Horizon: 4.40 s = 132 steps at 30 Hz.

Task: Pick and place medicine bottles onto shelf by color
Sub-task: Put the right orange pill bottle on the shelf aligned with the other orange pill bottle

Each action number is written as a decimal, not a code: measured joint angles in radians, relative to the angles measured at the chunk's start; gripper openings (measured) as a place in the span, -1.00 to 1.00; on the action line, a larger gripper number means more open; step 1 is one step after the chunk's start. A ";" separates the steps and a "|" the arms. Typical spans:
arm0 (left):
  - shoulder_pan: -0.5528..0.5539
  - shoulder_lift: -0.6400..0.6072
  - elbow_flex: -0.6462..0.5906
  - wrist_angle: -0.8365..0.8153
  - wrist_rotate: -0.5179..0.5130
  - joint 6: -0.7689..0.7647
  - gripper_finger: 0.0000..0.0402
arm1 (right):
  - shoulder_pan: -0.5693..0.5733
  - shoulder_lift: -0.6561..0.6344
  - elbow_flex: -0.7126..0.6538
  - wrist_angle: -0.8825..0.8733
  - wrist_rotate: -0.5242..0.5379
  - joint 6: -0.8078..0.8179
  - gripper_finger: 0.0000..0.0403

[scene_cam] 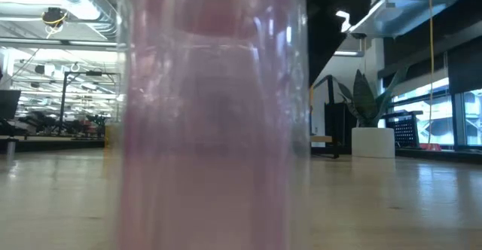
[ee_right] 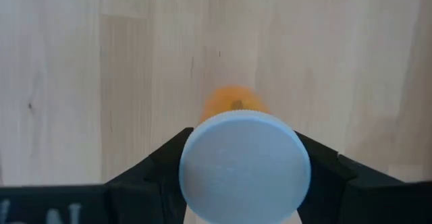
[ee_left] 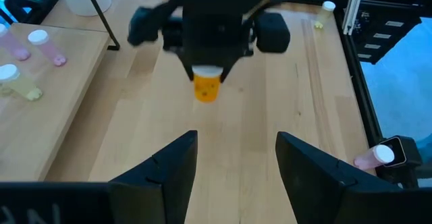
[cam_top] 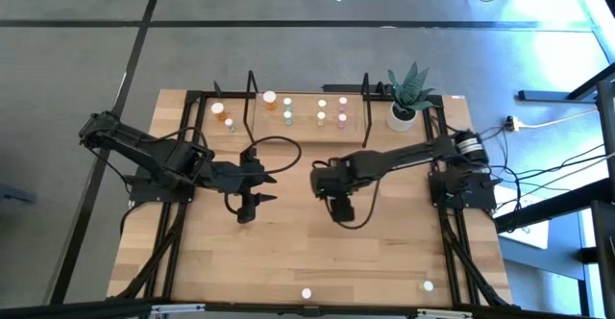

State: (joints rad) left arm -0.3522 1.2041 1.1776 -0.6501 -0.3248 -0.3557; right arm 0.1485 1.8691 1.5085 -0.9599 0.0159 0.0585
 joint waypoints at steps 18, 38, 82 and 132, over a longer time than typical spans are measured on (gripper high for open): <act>0.005 0.000 0.000 -0.040 -0.155 0.013 -0.03 | -0.009 0.085 0.020 0.087 -0.020 -0.041 0.00; 0.014 0.000 0.000 -0.121 -0.240 -0.054 -0.03 | -0.021 0.087 0.005 0.157 -0.045 -0.059 0.00; 0.014 0.000 0.000 -0.121 -0.239 -0.054 -0.03 | -0.028 0.145 0.004 0.150 -0.044 0.002 0.12; -0.029 0.115 0.001 0.038 -0.178 -0.024 -0.03 | 0.127 -0.249 0.187 -0.134 0.175 0.090 0.46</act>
State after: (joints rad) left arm -0.3813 1.3192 1.1790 -0.6124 -0.5028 -0.3802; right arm 0.2758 1.6199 1.6958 -1.0936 0.1906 0.1490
